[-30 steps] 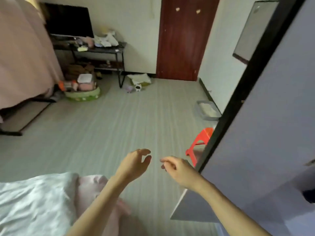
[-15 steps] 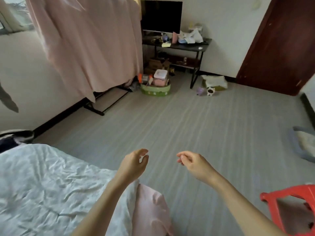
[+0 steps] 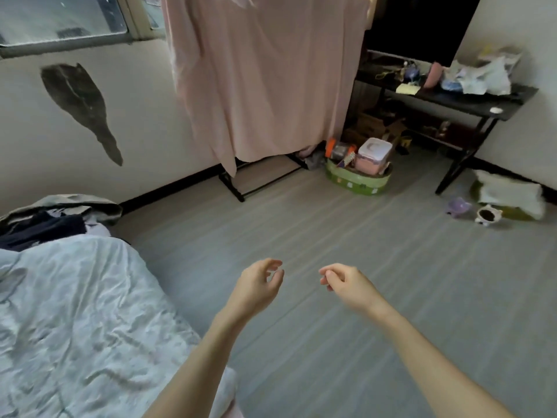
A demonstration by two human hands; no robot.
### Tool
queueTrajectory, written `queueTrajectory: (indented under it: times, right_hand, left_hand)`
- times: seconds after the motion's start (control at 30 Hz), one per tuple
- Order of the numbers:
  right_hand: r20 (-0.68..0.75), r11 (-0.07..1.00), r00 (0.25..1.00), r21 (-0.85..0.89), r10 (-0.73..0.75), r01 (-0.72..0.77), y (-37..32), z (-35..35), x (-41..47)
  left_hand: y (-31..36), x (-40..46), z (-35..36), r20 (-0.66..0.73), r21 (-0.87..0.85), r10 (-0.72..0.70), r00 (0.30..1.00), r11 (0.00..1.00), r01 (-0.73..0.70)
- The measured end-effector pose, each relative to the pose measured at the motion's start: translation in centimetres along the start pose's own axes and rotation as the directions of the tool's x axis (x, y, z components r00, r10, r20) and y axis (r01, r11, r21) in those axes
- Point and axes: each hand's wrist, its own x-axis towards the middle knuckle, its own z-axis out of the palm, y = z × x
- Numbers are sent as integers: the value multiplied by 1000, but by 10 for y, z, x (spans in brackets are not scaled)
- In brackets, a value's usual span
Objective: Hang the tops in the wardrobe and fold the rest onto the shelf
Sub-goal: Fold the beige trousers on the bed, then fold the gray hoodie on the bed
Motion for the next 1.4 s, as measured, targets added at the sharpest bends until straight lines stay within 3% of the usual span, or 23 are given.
queueTrajectory:
  times: [0.17, 0.37, 0.7, 0.83, 1.13, 1.4]
  right_hand:
    - [147, 995, 986, -42, -79, 86, -43, 8, 86]
    - [373, 964, 904, -75, -211, 256, -113, 55, 179]
    - [576, 890, 761, -121, -298, 440, -259, 168, 346]
    - [660, 868, 694, -126, -288, 480, -302, 217, 389]
    - [824, 784, 486, -86, -291, 615, -395, 347, 490]
    - [900, 708, 325, -26, -291, 706, -487, 456, 569]
  left_hand:
    - [6, 51, -20, -144, -83, -115, 983, 991, 103]
    - [-54, 104, -86, -352, -132, -299, 887, 954, 269]
    - [-157, 225, -216, -507, -281, -434, 745, 900, 333]
    - [-196, 244, -254, -497, -328, -517, 697, 856, 400]
    - [-299, 289, -341, -553, -455, -688, 469, 721, 522]
    - [-357, 340, -429, -561, -602, -783, 269, 609, 517]
